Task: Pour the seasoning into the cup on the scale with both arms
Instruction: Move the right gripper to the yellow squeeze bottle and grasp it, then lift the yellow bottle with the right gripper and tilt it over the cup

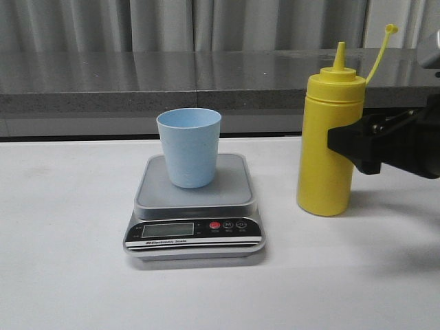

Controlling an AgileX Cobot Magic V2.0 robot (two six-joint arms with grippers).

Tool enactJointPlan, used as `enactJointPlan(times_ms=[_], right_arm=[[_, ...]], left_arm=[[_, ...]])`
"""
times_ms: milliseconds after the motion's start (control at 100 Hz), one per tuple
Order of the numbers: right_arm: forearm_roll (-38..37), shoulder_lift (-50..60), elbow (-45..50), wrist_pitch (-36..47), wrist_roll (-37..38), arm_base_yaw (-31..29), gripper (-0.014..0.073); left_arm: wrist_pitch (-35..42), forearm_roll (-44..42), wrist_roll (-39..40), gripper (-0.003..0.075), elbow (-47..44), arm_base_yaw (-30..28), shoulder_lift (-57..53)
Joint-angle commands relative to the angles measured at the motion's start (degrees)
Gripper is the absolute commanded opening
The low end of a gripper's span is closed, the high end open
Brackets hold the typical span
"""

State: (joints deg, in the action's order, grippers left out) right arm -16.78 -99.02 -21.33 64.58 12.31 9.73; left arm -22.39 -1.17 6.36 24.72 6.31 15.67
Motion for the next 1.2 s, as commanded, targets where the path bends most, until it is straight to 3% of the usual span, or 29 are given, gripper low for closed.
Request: enactJointPlan(times_ms=[0,960,1040,1190], right_arm=[[-1.9,0.2,-2.4,5.9,-0.6,0.2,0.0636],[-7.2,-6.9,-12.7,5.7,-0.5,0.2,0.063],[-7.7,-6.9,-12.7,5.6,-0.5,0.2,0.0573],[-9.5,-6.9,-12.7,5.7,-0.5,0.2,0.0325]], left_arm=[[4.5,-0.1,0.6,-0.002,1.5,-0.3,0.4],[4.5,-0.1,0.6,-0.002,1.5,-0.3,0.4],[4.5,-0.1,0.6,-0.002,1.5,-0.3,0.4],[4.5,-0.1,0.6,-0.002,1.5,-0.3,0.4]])
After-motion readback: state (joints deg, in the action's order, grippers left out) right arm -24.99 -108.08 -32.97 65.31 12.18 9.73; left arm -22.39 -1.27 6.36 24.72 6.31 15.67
